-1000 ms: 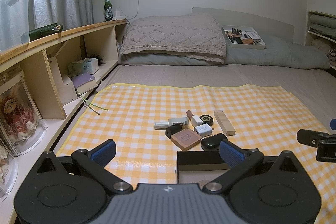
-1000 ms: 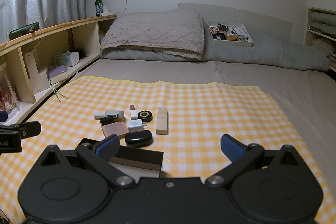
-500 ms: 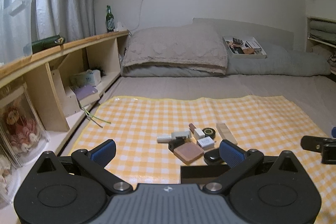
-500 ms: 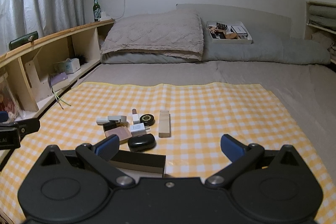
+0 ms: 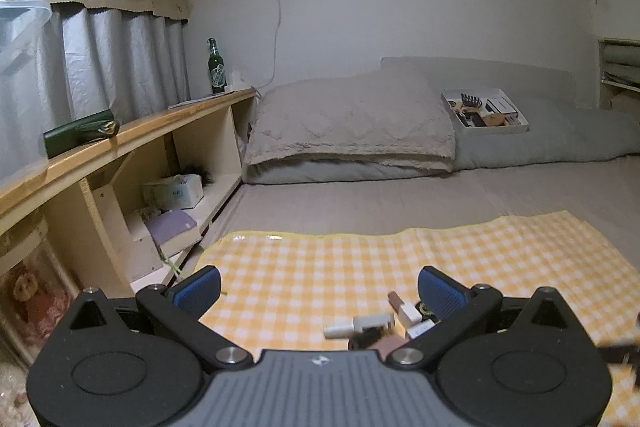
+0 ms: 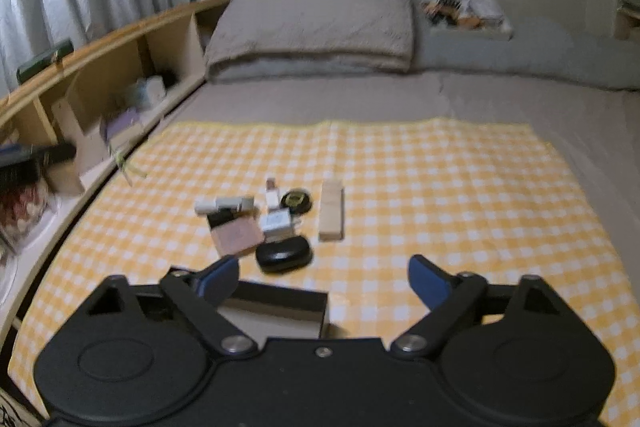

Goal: Organize rigid objects
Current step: 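Reach the left tool to the white plastic holder and close on it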

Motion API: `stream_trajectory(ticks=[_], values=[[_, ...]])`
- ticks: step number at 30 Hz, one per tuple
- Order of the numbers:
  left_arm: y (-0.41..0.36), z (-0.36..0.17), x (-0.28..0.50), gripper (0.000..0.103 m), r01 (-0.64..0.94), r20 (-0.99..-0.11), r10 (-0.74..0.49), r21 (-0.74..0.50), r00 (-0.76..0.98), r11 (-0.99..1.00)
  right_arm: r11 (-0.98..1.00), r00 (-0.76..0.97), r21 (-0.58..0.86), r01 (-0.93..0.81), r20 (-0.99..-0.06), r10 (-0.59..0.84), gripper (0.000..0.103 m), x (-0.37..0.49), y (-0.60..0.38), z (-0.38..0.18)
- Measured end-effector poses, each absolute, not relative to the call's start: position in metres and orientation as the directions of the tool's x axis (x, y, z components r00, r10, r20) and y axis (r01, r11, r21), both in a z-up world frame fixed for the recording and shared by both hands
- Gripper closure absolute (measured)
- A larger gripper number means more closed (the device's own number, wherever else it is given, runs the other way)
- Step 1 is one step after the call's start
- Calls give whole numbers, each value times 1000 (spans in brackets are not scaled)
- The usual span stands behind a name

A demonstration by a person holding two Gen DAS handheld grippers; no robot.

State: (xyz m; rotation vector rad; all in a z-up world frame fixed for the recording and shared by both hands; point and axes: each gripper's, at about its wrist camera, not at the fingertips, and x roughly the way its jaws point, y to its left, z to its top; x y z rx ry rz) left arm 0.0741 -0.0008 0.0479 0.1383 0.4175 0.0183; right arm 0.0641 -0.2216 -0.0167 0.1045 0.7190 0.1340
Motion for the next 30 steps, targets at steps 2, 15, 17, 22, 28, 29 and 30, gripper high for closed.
stream_trajectory(ticks=[2,15,17,22,28,29,30], values=[[-1,47,86,0,10,-398,45,134,916,991,982,696,162,-97,-694,183,24,77,-220,-32],[17,0,162,0,32,-478,-5,49,878,998,962,289,267,-55,-918,271,79,97,-202,-137],[20,-4,172,0,24,-495,-14,15,869,1000,969,275,245,-42,-929,247,93,98,-202,-139],[20,-20,198,1,31,-555,-47,-38,831,999,968,264,251,-16,-933,246,94,103,-207,-138],[11,-54,234,4,85,-664,-63,1,745,996,970,256,242,-12,-937,237,94,106,-206,-139],[11,-60,240,4,83,-681,-62,-2,730,997,970,257,241,-12,-937,236,94,107,-205,-141],[10,-66,246,3,75,-693,-56,-2,718,997,970,255,243,-8,-937,237,94,108,-205,-142]])
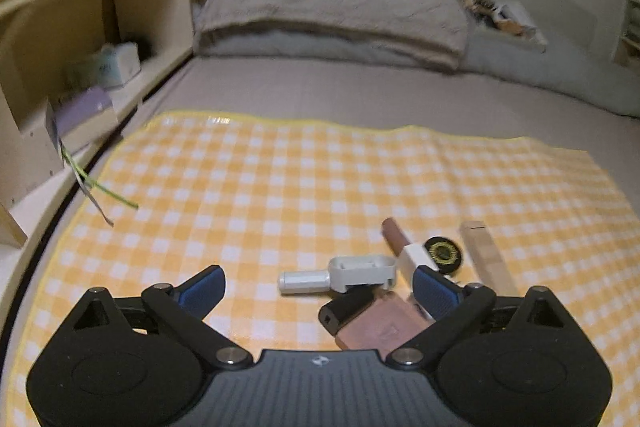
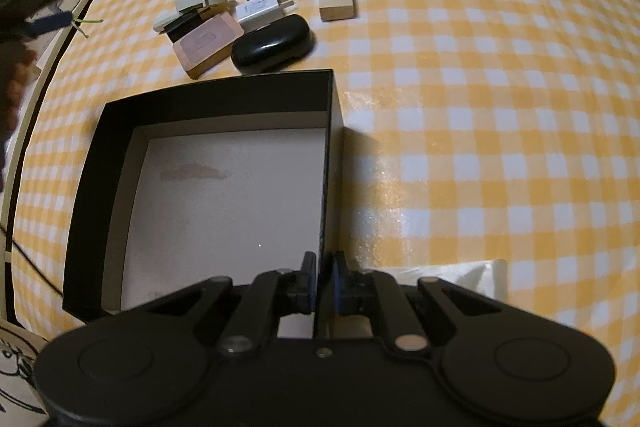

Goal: Organize rigid objects
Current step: 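Reach the left tool to the white plastic holder and close on it, then carry the white holder with the left tool into the black box and release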

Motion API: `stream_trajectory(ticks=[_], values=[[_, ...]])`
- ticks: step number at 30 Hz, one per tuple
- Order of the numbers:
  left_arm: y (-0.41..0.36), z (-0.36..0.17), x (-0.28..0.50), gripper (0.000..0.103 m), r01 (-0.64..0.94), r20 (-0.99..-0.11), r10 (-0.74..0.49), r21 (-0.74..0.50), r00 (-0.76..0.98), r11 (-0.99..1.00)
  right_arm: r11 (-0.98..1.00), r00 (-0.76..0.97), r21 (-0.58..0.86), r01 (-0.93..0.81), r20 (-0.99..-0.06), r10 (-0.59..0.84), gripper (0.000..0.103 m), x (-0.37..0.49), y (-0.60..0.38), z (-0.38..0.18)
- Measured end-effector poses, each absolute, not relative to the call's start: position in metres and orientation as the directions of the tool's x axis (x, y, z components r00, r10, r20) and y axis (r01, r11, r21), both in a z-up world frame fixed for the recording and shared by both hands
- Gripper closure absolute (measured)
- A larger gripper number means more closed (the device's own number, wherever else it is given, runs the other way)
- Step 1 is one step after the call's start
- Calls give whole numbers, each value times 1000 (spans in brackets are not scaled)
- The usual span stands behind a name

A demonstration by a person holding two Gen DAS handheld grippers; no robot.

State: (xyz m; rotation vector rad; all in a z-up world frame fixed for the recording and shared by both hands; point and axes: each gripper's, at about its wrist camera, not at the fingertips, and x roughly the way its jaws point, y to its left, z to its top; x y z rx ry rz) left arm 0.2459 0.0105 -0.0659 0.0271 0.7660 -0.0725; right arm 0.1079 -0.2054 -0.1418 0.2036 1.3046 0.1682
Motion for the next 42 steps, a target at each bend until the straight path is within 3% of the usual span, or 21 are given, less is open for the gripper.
stream_trajectory(ticks=[10,17,24,30,42], values=[[6,-109,298,4,-25,-775,-27,-56,632,998,961,240,275,9,-934,265,93,106,-210,-143],[-23,-122,318,9,33,-773,-37,-21,633,999,959,234,281,27,-935,267,93,105,-210,-144],[-37,-142,330,20,38,-798,17,50,603,998,959,231,282,30,-935,268,93,106,-210,-144],[-32,-146,334,41,29,-807,-10,8,590,1000,959,231,281,28,-936,268,93,106,-210,-145],[-24,-119,323,42,20,-783,-32,-26,621,999,959,233,281,25,-935,267,93,105,-209,-144]])
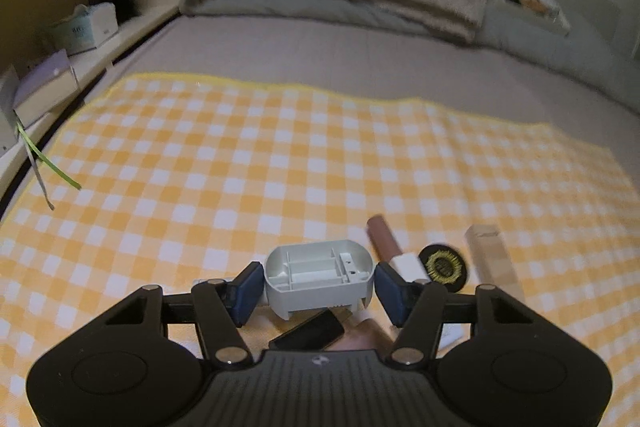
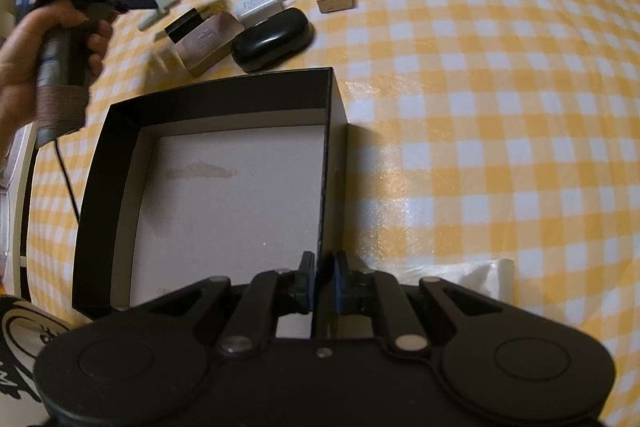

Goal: Organize rigid objects
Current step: 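Carry the white holder with the left tool into the black box and release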

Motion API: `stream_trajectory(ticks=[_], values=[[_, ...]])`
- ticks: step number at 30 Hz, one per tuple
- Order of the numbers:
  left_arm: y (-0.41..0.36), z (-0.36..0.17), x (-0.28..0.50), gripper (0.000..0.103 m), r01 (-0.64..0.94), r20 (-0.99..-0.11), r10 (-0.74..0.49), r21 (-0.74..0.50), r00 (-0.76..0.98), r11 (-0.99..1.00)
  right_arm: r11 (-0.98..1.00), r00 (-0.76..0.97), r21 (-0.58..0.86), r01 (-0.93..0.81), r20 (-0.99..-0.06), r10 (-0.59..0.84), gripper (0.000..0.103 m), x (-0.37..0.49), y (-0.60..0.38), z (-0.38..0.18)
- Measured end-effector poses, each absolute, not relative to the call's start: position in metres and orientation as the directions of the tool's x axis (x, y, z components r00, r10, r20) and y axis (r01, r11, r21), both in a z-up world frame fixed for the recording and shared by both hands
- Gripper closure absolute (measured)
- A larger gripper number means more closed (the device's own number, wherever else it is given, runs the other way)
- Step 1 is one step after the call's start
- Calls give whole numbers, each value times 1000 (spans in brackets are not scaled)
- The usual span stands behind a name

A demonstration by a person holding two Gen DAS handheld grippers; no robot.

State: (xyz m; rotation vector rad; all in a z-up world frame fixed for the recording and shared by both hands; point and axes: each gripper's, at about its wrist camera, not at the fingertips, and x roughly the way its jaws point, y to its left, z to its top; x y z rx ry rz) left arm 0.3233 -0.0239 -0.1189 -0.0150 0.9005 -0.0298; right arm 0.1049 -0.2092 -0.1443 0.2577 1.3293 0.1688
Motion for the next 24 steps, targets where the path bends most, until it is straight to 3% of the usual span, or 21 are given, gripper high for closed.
stream_trajectory(ticks=[7,14,24], values=[[-17,-77,285,42,45,-736,-103,-98,669,994,960,243,279,22,-933,266,94,106,-211,-144],[-24,-45,223,42,134,-714,-251,-217,653,967,962,259,272,10,-930,260,94,104,-210,-145],[-53,-46,158,42,172,-731,-403,-373,550,912,961,278,275,20,-925,259,94,106,-212,-144]])
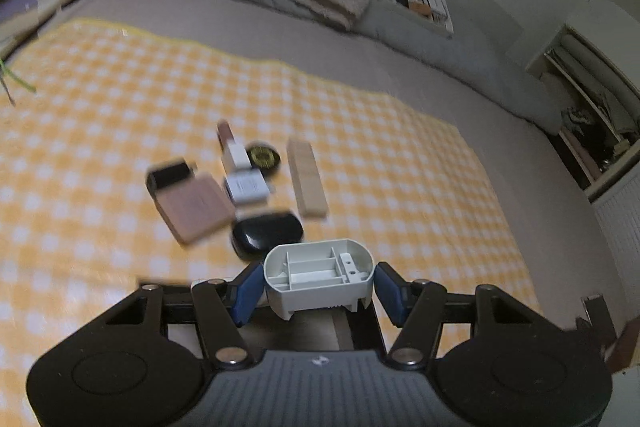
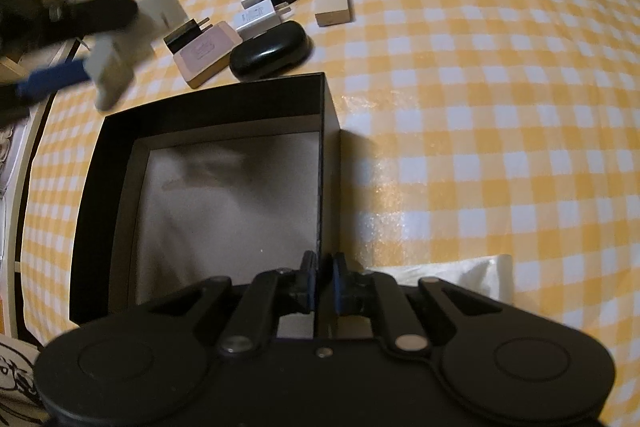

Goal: Organize rigid objects
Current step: 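Carry the white holder with the left tool into the black box and release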

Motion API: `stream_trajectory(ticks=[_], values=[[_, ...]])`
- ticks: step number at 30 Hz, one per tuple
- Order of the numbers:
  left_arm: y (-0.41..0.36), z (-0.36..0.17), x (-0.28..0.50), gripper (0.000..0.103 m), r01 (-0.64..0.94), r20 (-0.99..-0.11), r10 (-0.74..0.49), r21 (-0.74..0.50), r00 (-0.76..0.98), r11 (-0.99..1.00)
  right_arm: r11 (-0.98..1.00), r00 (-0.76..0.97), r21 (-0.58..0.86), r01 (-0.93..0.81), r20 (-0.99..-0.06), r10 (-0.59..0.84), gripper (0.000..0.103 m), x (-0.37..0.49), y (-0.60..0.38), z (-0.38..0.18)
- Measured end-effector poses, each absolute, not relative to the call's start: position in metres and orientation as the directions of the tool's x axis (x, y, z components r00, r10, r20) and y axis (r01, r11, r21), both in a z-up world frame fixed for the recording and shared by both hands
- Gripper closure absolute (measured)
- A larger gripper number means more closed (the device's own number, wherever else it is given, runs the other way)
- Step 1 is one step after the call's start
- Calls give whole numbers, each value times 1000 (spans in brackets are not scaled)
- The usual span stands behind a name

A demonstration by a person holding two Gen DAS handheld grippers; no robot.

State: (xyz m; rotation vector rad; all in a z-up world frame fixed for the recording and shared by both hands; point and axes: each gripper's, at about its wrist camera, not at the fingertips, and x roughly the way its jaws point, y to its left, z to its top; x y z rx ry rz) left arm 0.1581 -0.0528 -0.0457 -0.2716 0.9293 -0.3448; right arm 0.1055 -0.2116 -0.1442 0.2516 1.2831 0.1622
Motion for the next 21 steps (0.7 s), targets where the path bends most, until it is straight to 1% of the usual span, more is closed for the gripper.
stream_trajectory(ticks=[4,10,16,21], values=[[-62,-61,148,42,170,-760,-424,-394,493,903,963,284,270,10,-924,256,94,104,-210,-143],[-78,-92,146,42,145,-805,-406,-382,432,913,969,296,247,-19,-924,242,94,103,-206,-140],[-96,-110,149,42,150,-831,-376,-345,409,927,968,294,248,-34,-923,247,94,103,-208,-139],[-111,-120,151,42,178,-851,-322,-271,415,946,968,293,247,-34,-924,246,94,103,-208,-139]])
